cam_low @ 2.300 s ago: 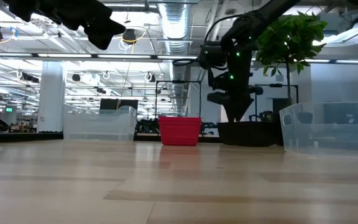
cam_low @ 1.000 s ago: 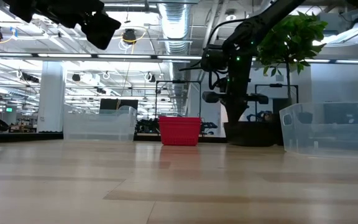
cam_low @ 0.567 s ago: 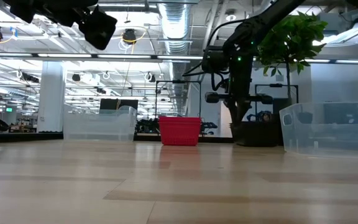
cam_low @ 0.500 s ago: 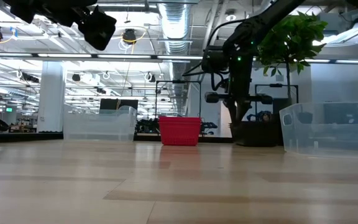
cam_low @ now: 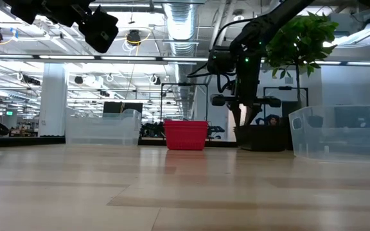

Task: Stack baskets by color
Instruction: Stack the bottom black basket on the top black basket, then stack the right transparent bin on the top transparent bin

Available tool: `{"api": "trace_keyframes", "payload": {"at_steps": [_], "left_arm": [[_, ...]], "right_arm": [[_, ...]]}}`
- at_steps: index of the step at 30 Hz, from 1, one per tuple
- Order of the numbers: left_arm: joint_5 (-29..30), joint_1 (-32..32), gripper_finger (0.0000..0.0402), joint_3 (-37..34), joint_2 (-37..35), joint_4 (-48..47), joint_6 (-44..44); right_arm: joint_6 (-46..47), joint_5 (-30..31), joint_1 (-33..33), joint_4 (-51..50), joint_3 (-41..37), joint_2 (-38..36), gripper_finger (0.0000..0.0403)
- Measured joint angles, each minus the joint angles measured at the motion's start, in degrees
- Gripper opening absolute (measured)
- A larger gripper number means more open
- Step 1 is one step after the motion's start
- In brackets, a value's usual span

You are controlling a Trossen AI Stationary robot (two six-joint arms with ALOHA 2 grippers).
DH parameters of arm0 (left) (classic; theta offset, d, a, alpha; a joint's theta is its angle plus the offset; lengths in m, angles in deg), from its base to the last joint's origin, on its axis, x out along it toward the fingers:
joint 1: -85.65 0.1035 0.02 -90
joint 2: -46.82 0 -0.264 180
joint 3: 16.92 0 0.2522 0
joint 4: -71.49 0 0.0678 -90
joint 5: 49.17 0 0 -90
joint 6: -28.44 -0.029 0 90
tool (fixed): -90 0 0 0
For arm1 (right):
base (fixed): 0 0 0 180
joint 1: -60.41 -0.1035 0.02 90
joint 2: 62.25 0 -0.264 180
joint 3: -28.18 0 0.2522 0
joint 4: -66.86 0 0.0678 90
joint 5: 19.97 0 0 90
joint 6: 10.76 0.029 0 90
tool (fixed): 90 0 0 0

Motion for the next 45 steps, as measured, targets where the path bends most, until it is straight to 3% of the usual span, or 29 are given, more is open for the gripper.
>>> {"api": "trace_keyframes", "payload": {"at_steps": [6, 12, 19, 26, 33, 38, 45], "left_arm": [[0.4, 0.0, 0.0196, 0.0, 0.0, 0.0, 0.0], [5.6, 0.0, 0.0196, 0.0, 0.0, 0.1, 1.4], [12.5, 0.0, 0.0196, 0.0, 0.0, -0.2, 3.5], [16.2, 0.0, 0.0196, 0.0, 4.4, 3.7, 0.9], [15.2, 0.0, 0.0196, 0.0, 14.3, 13.4, -2.9], [13.8, 0.0, 0.0196, 0.5, 19.6, 21.3, -3.2], [9.3, 0.0, 0.0196, 4.1, 22.7, 21.2, -3.5]], "right_arm": [[-5.8, -0.4, 0.5, -0.7, 1.1, -1.2, 0.0162], [-17.4, -1.2, -0.4, -4.2, 4.5, -7.6, 0.0199], [-27.3, -0.3, -10.9, -19.2, 4.7, -17.0, 0.0201], [-24.6, -1.5, -30.5, -31.3, 4.6, -20.9, 0.0187], [-15.3, -6.9, -47.4, -32.0, 3.8, -21.2, 0.0179], [-10.9, -8.3, -52.8, -30.2, -2.5, -20.8, 0.0175], [-12.4, -8.3, -53.9, -24.7, -11.1, -21.1, 0.0166]]}}
